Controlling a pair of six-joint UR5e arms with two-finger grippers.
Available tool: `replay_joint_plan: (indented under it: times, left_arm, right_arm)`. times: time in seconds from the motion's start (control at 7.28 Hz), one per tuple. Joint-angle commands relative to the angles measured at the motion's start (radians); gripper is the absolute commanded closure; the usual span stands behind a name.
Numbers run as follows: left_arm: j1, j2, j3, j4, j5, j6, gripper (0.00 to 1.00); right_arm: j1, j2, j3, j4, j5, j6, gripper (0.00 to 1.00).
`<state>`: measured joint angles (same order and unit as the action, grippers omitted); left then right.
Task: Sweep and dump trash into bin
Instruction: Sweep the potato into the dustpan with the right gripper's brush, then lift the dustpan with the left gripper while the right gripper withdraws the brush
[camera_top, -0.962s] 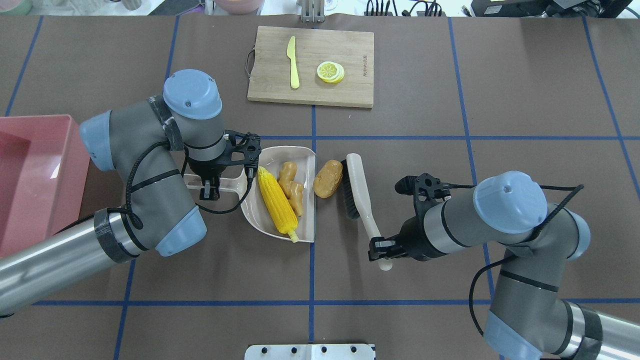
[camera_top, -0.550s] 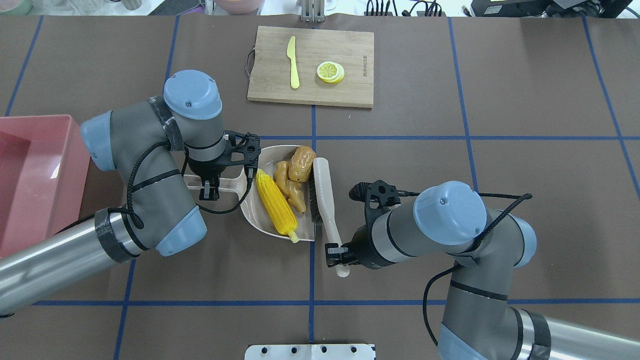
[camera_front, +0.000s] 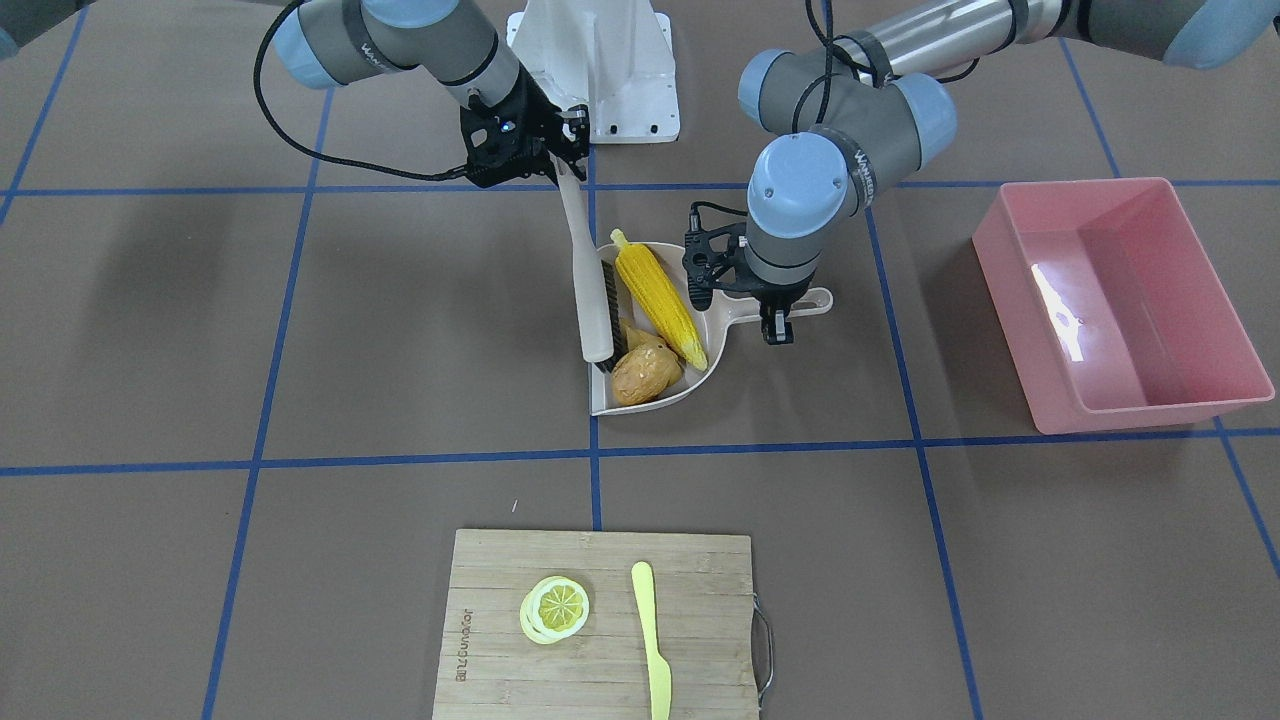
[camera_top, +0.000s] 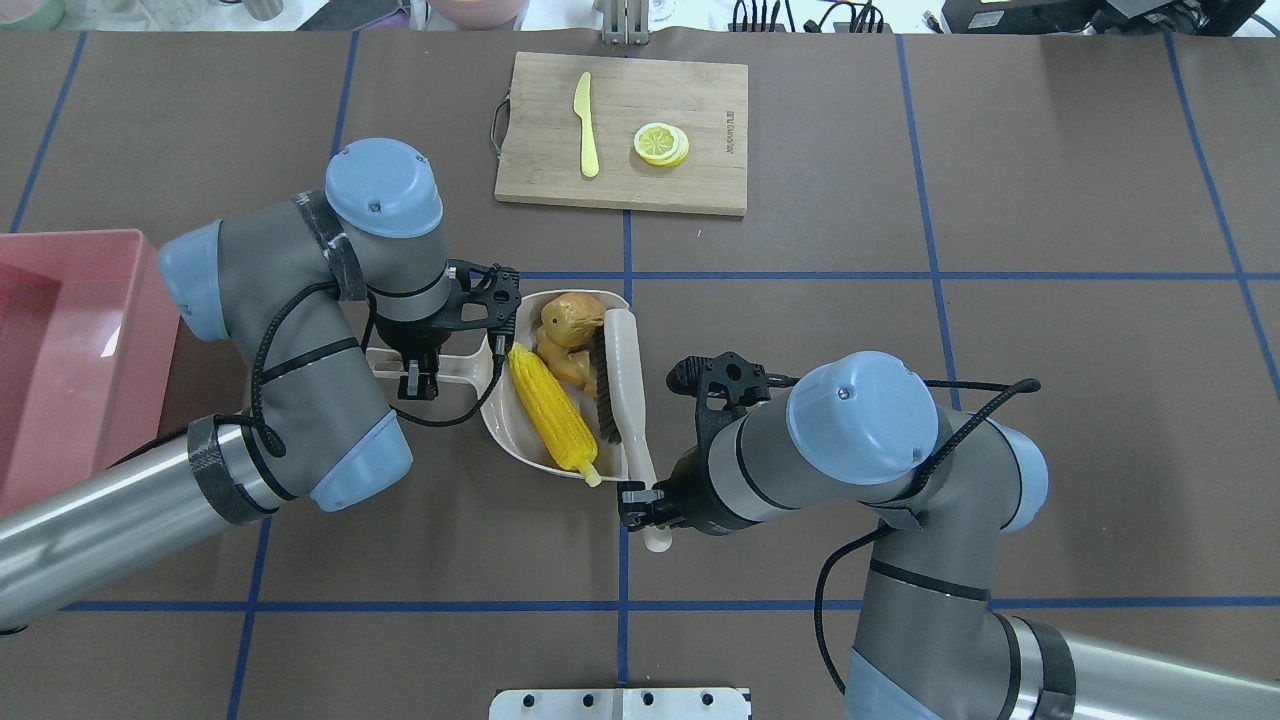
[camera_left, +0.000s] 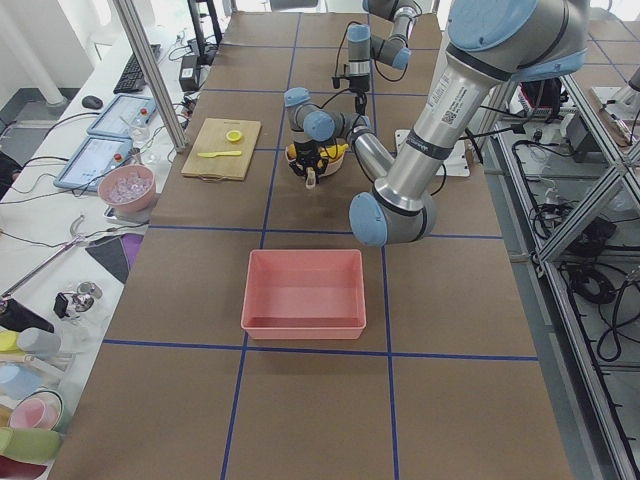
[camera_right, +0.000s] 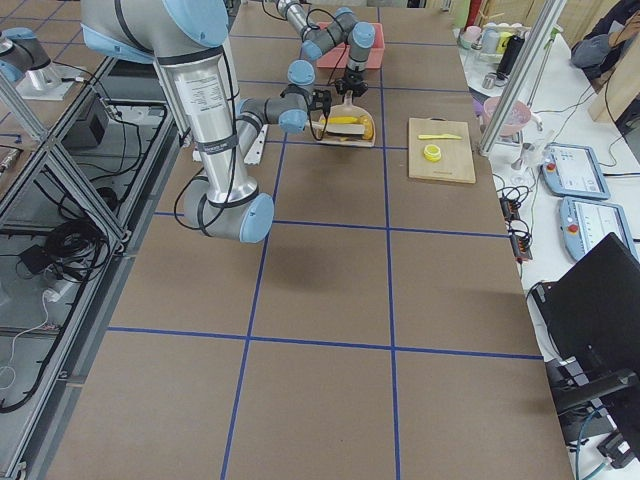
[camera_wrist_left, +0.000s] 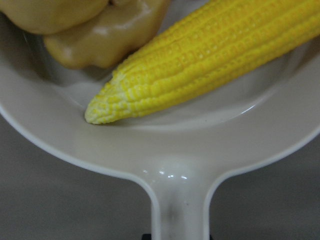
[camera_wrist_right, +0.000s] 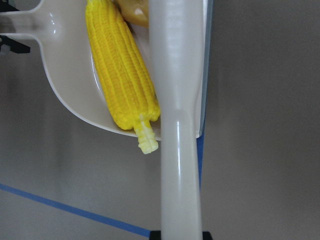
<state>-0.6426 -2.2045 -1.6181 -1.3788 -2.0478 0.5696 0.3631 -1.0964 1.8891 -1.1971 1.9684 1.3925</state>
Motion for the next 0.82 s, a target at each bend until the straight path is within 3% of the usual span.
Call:
replay_joint_plan:
  times: [0.0,0.27,0.69]
  left_arm:
    - [-0.005,0.000,-0.005,0.000,0.000,-0.001,1.00]
    - [-0.020,-0.001,-0.020,-0.003,-0.003,-0.016,1.00]
    - [-0.023,0.000,-0.026,-0.038,-0.006,-0.068,1.00]
  right_arm:
    - [0.031,-0.002,0.019,-0.030,0.013,-0.001,1.00]
    - [0.095,-0.010,0.144,-0.233,0.044,-0.035,1.00]
    - [0.271,-0.115,0.278,-0.464,0.053,-0.353,1.00]
